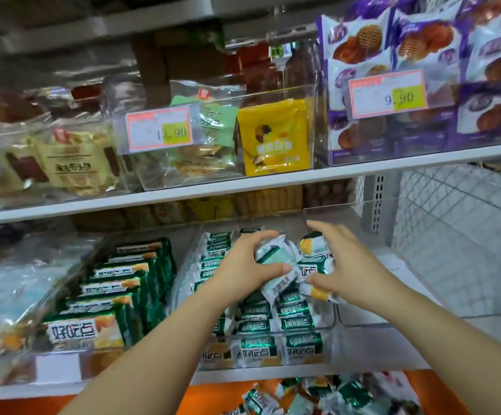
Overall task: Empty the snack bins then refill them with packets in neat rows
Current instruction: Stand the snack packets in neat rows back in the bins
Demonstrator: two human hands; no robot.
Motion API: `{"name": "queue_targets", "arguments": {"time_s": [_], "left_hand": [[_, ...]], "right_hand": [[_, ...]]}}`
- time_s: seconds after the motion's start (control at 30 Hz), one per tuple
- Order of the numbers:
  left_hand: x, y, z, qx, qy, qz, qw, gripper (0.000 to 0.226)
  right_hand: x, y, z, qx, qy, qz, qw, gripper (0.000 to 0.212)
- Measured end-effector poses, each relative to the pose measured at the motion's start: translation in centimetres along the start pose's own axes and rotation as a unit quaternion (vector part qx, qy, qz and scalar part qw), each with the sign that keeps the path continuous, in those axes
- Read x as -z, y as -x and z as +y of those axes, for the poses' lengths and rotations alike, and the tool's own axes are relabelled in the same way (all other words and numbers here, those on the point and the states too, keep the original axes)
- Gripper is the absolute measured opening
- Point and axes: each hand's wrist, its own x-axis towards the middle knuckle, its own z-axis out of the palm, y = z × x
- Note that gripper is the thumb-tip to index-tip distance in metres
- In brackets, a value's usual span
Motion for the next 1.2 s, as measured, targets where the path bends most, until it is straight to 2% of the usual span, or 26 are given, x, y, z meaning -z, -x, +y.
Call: {"name": "queue_targets", "arguments": {"time_s": [0.17,0.23,0.3,0.37,0.4,0.47,0.53,0.63,0.73,0.83,0.93,1.0,1.07,1.2], "left_hand": [[-0.4,-1.2,0.5,0.031,0.046,0.057,0.997,0.061],[-0.2,-1.5,0.8,0.058,0.108,0.093,0.988,0.058],[-0.2,-1.9,1.0,0.092,0.243,0.112,0.959,0.053],[-0.8,-2.3,0.7,0.138,0.379,0.113,0.908,0.048],[-1.1,-2.4,0.4,0.154,0.421,0.110,0.887,0.043],[-1.8,-2.2,-0.3,0.176,0.449,0.108,0.870,0.036],[-2.3,-1.7,-0.9,0.198,0.421,0.097,0.880,0.041],[-2.1,-1.0,-1.8,0.203,0.325,0.050,0.922,0.050],[-1.3,-0.6,-1.8,0.187,0.232,0.006,0.954,0.054],[-0.5,-0.2,-1.5,0.154,0.169,0.007,0.974,0.043],[0.4,0.1,-1.0,0.112,0.132,0.041,0.984,0.028],[0.9,0.4,-0.7,0.099,0.111,0.067,0.987,0.033],[1.2,0.6,-0.7,0.093,0.113,0.080,0.986,0.042],[1.5,1.3,0.2,0.093,0.180,0.054,0.978,0.035]], "right_hand": [[-1.1,-0.2,0.3,0.011,-0.013,0.046,0.999,0.080],[-1.1,-0.3,0.2,0.018,0.001,0.058,0.998,0.077],[-1.3,-0.3,0.1,0.027,0.021,0.057,0.998,0.076],[-1.5,-0.3,0.0,0.031,0.040,0.042,0.998,0.076],[-1.6,-0.3,-0.1,0.030,0.044,0.035,0.998,0.075],[-1.5,-0.3,0.0,0.027,0.049,0.024,0.998,0.072],[-1.3,-0.5,0.3,0.033,0.047,0.022,0.998,0.060],[-1.1,-0.9,0.8,0.043,0.045,0.020,0.998,0.048],[-0.7,-1.1,0.8,0.041,0.027,0.035,0.998,0.050],[0.2,-1.6,0.7,0.026,-0.033,0.077,0.996,0.058],[1.1,-1.9,0.4,-0.005,-0.157,0.074,0.985,0.060],[1.7,-1.9,0.1,-0.007,-0.221,0.053,0.974,0.049],[2.2,-1.6,-0.4,0.013,-0.227,0.028,0.973,0.037],[2.5,-1.1,-1.2,0.045,-0.209,-0.036,0.976,0.030]]}}
